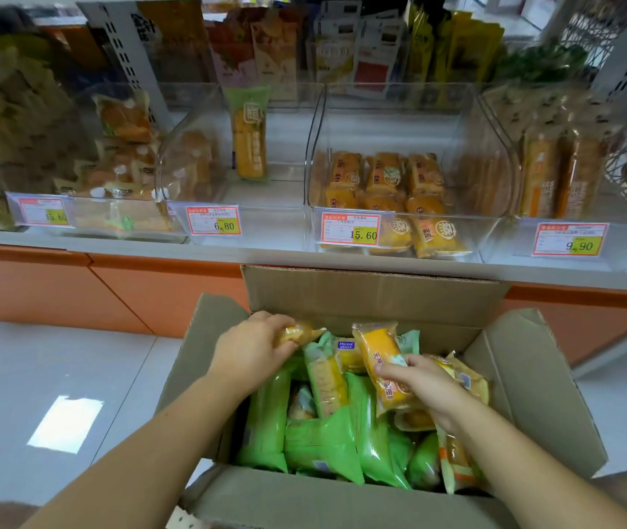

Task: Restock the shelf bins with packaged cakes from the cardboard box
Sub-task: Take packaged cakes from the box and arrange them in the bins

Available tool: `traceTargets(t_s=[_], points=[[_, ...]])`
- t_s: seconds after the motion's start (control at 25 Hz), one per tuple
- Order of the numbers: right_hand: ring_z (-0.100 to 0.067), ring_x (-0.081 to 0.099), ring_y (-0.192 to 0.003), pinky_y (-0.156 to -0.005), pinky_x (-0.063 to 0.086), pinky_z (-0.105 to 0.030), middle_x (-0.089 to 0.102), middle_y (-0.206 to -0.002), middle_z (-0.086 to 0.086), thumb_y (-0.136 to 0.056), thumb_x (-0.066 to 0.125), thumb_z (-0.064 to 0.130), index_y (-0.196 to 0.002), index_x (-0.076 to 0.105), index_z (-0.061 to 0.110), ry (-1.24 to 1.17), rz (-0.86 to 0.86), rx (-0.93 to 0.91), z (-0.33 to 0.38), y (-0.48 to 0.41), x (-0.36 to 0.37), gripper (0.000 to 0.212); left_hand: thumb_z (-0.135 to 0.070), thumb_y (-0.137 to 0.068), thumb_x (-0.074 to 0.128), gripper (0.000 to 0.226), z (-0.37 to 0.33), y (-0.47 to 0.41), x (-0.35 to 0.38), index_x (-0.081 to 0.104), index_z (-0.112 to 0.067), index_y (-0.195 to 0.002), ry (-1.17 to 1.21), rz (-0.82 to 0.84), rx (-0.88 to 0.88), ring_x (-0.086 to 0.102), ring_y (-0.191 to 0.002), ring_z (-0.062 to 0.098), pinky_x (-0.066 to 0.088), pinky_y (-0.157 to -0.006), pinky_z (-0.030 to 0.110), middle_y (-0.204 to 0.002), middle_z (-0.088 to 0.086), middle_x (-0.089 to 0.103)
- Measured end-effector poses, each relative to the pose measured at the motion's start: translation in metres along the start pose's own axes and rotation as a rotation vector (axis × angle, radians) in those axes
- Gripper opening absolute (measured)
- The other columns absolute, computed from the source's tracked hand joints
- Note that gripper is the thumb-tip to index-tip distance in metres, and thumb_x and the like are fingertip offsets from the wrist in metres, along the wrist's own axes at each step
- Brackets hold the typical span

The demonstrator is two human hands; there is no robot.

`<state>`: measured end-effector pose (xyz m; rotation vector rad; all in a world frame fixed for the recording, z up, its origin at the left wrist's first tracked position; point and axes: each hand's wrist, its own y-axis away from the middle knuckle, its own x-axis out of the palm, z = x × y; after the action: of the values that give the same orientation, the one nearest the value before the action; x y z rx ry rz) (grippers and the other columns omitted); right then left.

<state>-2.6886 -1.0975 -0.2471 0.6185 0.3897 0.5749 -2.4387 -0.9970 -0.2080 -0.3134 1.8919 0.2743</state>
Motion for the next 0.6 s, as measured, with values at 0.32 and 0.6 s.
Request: traceTargets(t_s=[0.32,0.6], points=[[-0.033,0.069,-0.091,-0.086,0.055,-0.044,0.070,-0.110,-0.021,-0.078,0.067,0.017,-0.118,0.060,0.005,-0.713,0.274,0.051,0.019,0.019,0.027,0.042,-0.029,-0.072,0.082,0.028,-0.039,0.053,0.029,0.073,-0.026,-0.099,0.524,0.057,0.221,0.051,-0.114,-0.002,0.036,-0.098,0.010,-0.120,-0.009,0.051],[-0.032,0.071,-0.085,-0.088,0.053,-0.046,0.071,-0.104,-0.021,-0.075,0.066,0.012,-0.121,0.059,0.004,-0.773,0.232,0.000,0.019,0.027,0.020,0.047,-0.008,-0.082,0.074,0.036,-0.057,0.049,0.027,0.060,-0.017,-0.114,1.223,0.270,-0.461,0.070,-0.092,0.019,0.058,-0.081,0.035,-0.106,0.007,0.069]])
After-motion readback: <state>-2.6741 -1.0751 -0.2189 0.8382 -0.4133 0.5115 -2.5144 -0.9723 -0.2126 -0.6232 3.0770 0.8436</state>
